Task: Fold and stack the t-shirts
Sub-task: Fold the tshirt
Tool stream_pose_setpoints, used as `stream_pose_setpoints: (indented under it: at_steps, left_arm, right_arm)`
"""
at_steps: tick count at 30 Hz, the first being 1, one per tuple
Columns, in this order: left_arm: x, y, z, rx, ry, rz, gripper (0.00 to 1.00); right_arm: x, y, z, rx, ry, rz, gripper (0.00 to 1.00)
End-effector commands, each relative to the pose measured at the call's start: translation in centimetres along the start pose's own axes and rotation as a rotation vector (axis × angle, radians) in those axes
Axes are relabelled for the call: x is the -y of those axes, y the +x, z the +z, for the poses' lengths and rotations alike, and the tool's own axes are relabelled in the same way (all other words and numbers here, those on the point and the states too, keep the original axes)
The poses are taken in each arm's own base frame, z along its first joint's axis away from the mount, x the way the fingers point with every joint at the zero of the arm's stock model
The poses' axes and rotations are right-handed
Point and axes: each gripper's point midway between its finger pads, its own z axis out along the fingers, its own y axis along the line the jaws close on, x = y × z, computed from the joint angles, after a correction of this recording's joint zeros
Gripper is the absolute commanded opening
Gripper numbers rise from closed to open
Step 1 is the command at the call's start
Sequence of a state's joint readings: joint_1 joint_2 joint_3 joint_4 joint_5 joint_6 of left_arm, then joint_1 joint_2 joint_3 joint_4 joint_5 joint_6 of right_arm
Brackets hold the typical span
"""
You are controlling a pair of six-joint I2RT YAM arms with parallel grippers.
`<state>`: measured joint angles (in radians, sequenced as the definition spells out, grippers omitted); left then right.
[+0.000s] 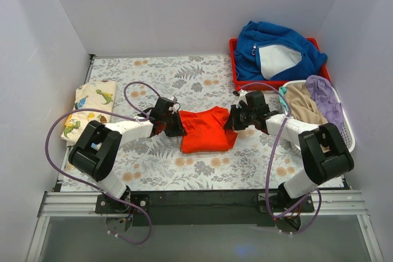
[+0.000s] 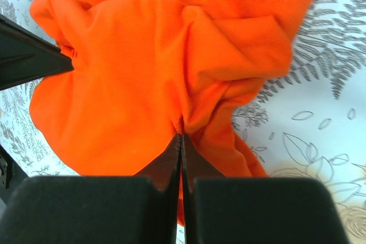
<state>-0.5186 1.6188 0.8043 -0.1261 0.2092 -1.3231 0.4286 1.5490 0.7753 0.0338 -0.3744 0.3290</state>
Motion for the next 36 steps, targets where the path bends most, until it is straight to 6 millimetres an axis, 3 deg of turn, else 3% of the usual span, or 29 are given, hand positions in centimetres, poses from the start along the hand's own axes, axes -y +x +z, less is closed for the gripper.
stream_pose_setpoints:
  at_steps: [1,12,13,14,15,16,18,22,29,36]
  left_arm:
    - [-1.0,-1.0,-0.4,0.047,-0.056,0.022,0.00]
    - [-2.8,-3.9,-3.4,0.177,-0.128,-0.003,0.00]
    - [-2.3,-3.9,-3.5,0.169,-0.108,-0.001,0.06]
    - [-1.8,-3.8,-3.7,0.160,-0.091,0.002,0.10]
    - [-1.3,-4.1,-3.8,0.158,-0.074,0.006,0.14]
    - [-0.7,-4.1,-4.1,0.154,-0.051,0.009,0.22]
    - [0.0,-4.6,-4.6,0.171,-0.024,0.011,0.29]
    - [1.2,-6.4,-5.2,0.220,-0.005,0.045,0.35]
    - [2.4,-8.2,-3.9,0.223,0.011,0.046,0.36]
    - [3.1,-8.9,-1.8,0.188,0.034,0.046,0.36]
  right_arm:
    - [0.3,-1.2,-1.1,0.063,-0.009,-0.019,0.01]
    - [3.5,-1.2,-2.7,0.100,0.080,0.015,0.01]
    - [3.4,-1.3,-2.7,0.101,0.077,0.010,0.01]
    - [3.3,-1.3,-2.7,0.100,0.068,0.005,0.05]
    - [3.1,-1.9,-2.7,0.109,0.060,-0.003,0.21]
    - [2.8,-2.2,-2.7,0.112,0.052,-0.012,0.28]
    - [2.4,-3.1,-3.0,0.130,0.039,-0.019,0.36]
    - [0.8,-5.1,-3.4,0.169,-0.011,-0.028,0.40]
    - [-0.5,-6.5,-2.3,0.174,-0.103,-0.008,0.41]
    - [-0.5,-6.4,-0.4,0.115,-0.154,0.033,0.42]
